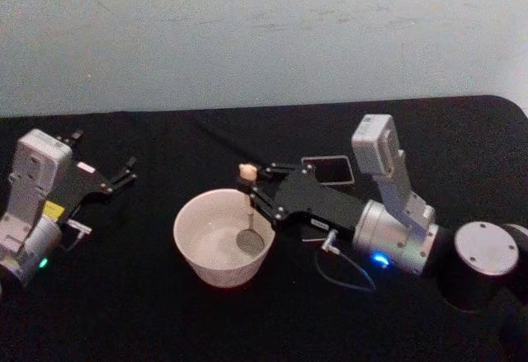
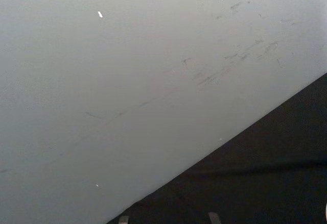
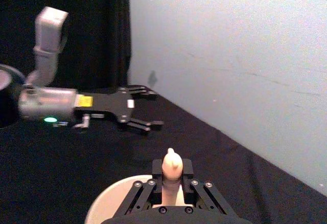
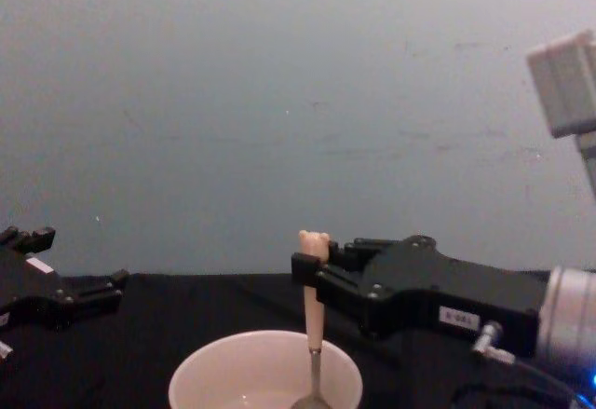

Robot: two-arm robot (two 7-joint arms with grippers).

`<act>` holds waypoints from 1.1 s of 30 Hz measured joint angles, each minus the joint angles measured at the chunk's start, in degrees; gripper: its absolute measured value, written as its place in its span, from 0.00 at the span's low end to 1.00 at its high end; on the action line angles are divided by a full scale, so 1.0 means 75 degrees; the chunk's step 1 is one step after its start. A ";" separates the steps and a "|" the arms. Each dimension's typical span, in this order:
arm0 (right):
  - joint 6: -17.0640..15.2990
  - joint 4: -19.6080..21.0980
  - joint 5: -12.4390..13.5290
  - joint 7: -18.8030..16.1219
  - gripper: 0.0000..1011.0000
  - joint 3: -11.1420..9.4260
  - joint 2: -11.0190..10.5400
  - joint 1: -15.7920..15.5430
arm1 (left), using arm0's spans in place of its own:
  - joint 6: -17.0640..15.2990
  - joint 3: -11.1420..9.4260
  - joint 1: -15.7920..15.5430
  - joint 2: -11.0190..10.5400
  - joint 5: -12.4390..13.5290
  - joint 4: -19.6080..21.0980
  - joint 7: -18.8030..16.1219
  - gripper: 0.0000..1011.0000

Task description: Pick up the stirring spoon with one hand, stir inside the cup, then place it back in its original position.

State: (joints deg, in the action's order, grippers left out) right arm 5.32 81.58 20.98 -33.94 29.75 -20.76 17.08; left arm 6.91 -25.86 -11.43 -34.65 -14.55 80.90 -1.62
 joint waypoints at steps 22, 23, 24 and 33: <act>-0.0370 0.0178 0.0206 0.0129 0.21 0.0525 0.0244 0.0051 | 0.0000 0.0000 0.0000 0.0000 0.0000 0.0000 0.0000 0.99; -0.0402 0.0112 0.0197 0.0168 0.21 0.0532 0.0300 0.0098 | 0.0000 0.0000 0.0000 0.0000 0.0000 -0.0001 0.0000 0.99; -0.0429 0.0035 0.0190 0.0213 0.21 0.0535 0.0364 0.0146 | 0.0000 0.0000 0.0000 0.0000 0.0000 0.0000 0.0000 0.99; -0.0499 -0.0753 0.0064 0.0645 0.21 0.0415 0.0865 0.0649 | 0.0000 0.0000 0.0000 0.0000 0.0000 0.0000 0.0000 0.99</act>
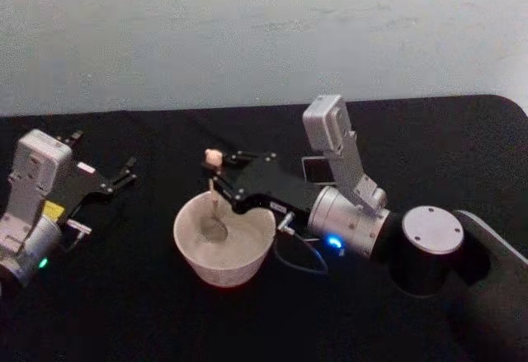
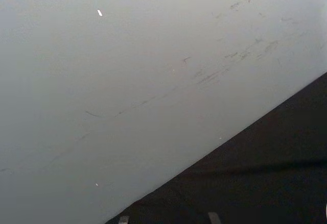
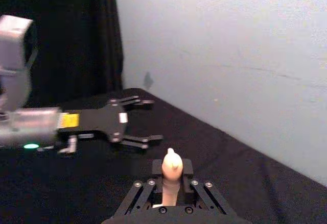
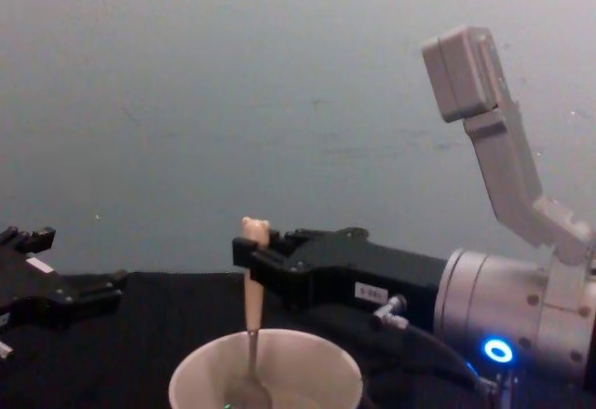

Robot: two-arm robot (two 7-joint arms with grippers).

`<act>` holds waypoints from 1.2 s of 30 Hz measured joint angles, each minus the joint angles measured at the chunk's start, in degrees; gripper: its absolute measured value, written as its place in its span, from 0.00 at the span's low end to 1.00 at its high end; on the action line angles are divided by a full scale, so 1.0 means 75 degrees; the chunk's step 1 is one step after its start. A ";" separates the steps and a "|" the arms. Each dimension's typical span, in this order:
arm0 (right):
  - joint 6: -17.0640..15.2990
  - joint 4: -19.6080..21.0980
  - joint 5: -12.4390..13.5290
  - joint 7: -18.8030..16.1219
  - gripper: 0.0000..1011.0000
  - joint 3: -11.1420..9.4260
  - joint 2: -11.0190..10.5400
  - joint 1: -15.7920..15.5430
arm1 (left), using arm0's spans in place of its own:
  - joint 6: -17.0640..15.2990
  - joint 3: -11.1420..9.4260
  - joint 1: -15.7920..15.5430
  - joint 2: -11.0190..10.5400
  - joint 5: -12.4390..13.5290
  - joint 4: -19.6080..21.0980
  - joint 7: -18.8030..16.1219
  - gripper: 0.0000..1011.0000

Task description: Pick up the stirring spoon with one hand, stir inside the cup, then place it back in its original position.

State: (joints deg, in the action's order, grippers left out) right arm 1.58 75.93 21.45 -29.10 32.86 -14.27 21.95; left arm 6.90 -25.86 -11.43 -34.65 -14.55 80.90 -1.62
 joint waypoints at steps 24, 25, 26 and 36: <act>0.0157 0.1104 0.0215 -0.0626 0.21 -0.0438 -0.1152 -0.0717 | 0.0000 -0.0001 0.0000 0.0000 0.0000 0.0000 0.0000 0.99; 0.0138 0.1162 0.0247 -0.0647 0.21 -0.0437 -0.1191 -0.0755 | 0.0000 -0.0001 0.0000 0.0000 0.0000 0.0000 0.0000 0.99; 0.0125 0.1219 0.0280 -0.0668 0.21 -0.0435 -0.1226 -0.0790 | 0.0000 0.0000 0.0000 0.0000 0.0000 0.0000 0.0000 0.99; -0.0056 0.1481 0.0460 -0.0787 0.21 -0.0174 -0.1287 -0.0889 | 0.0000 0.0000 0.0000 0.0000 0.0000 0.0000 0.0000 0.99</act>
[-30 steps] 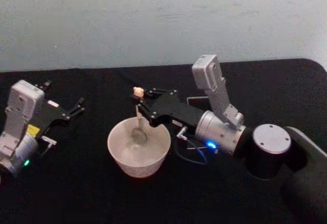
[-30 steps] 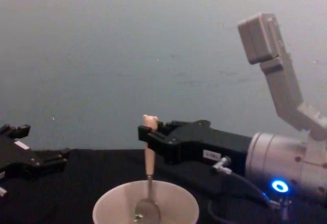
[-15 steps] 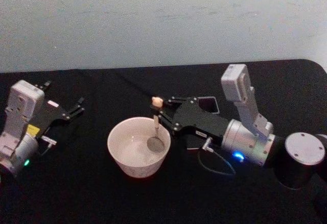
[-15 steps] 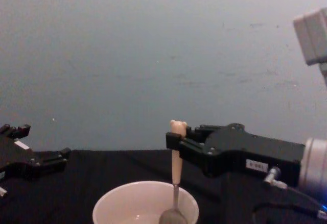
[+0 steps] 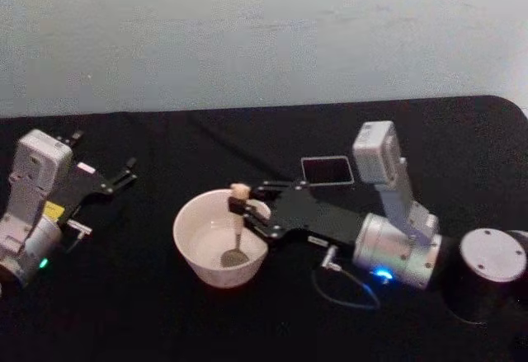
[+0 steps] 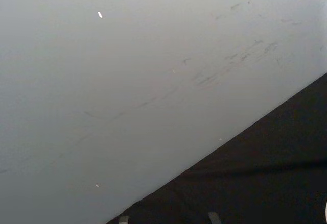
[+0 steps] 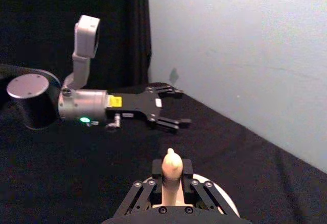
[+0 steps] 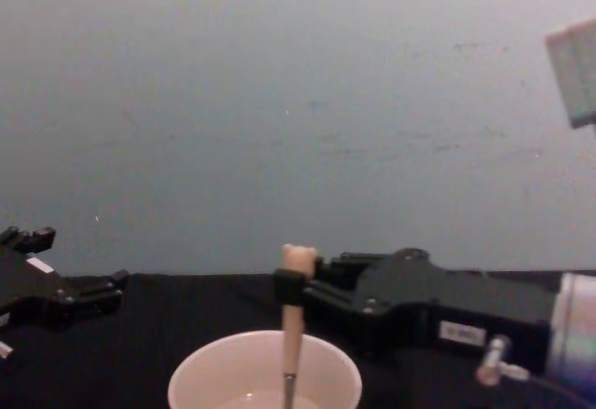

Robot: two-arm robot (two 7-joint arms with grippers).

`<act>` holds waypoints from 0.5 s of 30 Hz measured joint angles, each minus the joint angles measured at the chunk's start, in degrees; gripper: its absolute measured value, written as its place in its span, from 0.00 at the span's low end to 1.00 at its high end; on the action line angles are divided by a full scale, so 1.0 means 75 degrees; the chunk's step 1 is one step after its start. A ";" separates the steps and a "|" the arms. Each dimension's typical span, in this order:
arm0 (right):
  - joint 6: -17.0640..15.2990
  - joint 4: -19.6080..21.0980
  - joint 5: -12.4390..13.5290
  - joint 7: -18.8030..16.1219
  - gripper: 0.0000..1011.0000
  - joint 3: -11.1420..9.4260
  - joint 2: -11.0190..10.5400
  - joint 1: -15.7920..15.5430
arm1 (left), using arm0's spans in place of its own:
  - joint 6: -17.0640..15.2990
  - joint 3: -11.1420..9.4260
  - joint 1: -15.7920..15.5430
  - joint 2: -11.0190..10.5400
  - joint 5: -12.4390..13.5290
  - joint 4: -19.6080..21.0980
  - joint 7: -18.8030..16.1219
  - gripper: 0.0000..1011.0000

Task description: Pick up the stirring spoon with one hand, stir inside the cup, then place it back in its original position.

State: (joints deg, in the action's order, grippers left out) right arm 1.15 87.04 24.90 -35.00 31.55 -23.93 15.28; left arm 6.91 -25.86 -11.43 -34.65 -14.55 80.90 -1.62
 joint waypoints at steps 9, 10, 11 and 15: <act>-0.0236 -0.0331 -0.0103 0.0248 0.21 0.0361 0.0467 0.0356 | 0.0000 0.0000 0.0000 0.0000 0.0000 0.0000 0.0000 0.99; -0.0241 -0.0369 -0.0123 0.0279 0.21 0.0382 0.0513 0.0389 | 0.0000 0.0000 0.0000 0.0000 0.0000 0.0000 0.0000 0.99; -0.0243 -0.0413 -0.0146 0.0311 0.21 0.0401 0.0561 0.0429 | 0.0000 0.0000 0.0000 0.0000 -0.0001 0.0000 0.0000 0.99; -0.0243 -0.0679 -0.0264 0.0503 0.21 0.0450 0.0821 0.0627 | 0.0000 0.0000 0.0000 0.0000 0.0000 -0.0001 0.0000 0.99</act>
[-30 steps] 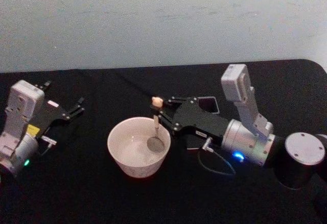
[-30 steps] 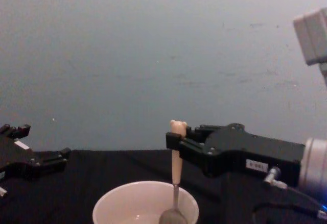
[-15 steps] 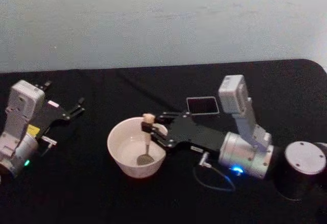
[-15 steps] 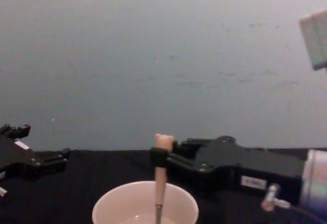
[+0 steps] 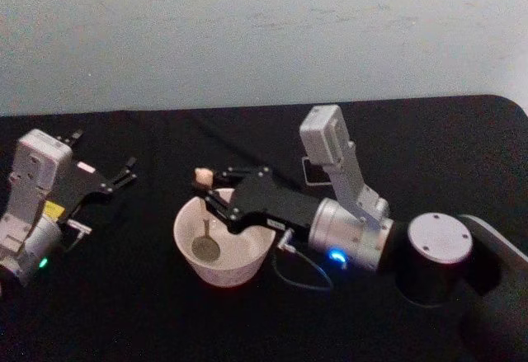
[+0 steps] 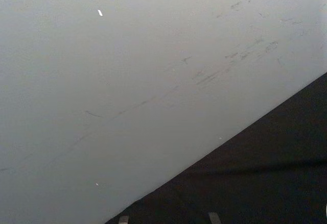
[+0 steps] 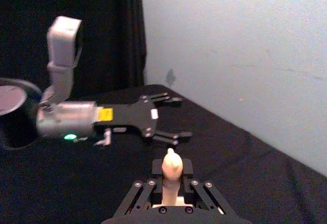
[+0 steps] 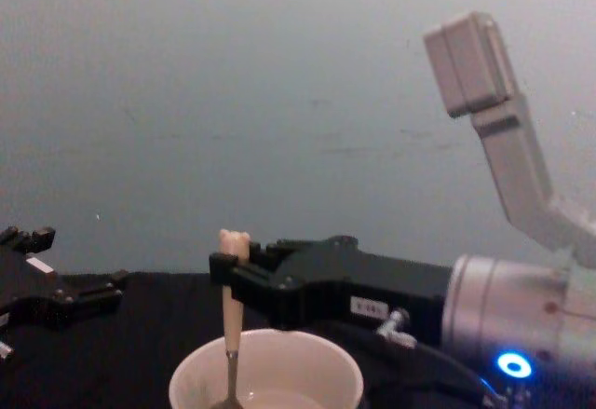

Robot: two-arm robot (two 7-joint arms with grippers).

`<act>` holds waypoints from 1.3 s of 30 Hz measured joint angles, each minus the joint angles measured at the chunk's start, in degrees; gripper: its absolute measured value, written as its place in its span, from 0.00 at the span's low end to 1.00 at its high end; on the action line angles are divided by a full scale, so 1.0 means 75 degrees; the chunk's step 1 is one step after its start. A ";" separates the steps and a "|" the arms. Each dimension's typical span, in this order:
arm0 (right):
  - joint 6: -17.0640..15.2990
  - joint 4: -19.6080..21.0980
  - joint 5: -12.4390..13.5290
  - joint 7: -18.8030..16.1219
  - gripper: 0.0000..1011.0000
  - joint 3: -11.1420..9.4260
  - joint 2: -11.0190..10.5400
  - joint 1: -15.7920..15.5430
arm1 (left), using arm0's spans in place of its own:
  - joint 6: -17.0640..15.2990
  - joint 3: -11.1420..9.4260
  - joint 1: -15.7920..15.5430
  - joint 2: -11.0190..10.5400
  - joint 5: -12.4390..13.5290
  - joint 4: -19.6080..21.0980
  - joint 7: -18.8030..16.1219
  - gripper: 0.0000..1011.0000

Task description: Pick up the stirring spoon with one hand, stir inside the cup, then place it back in its original position.

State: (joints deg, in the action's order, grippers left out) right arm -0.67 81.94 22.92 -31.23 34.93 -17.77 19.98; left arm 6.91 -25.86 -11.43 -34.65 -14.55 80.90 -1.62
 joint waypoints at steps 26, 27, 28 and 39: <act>0.0030 -0.0219 -0.0285 0.0265 0.21 -0.0600 -0.0145 0.0063 | 0.0000 0.0000 0.0000 0.0000 0.0000 0.0001 0.0000 0.99; 0.0017 -0.0159 -0.0265 0.0236 0.21 -0.0608 -0.0188 0.0026 | 0.0000 0.0000 0.0000 0.0000 0.0000 0.0001 0.0000 0.99; 0.0004 -0.0103 -0.0245 0.0207 0.21 -0.0614 -0.0225 -0.0006 | 0.0000 0.0000 0.0000 0.0000 0.0000 0.0001 0.0000 0.99; -0.0182 0.0385 0.0029 0.0002 0.21 -0.0591 -0.0468 -0.0284 | 0.0000 0.0000 0.0000 0.0000 0.0000 0.0000 0.0000 0.99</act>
State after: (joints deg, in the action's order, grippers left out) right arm -2.03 84.83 23.13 -31.22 30.50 -21.29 17.85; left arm 6.91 -25.86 -11.43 -34.64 -14.55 80.90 -1.62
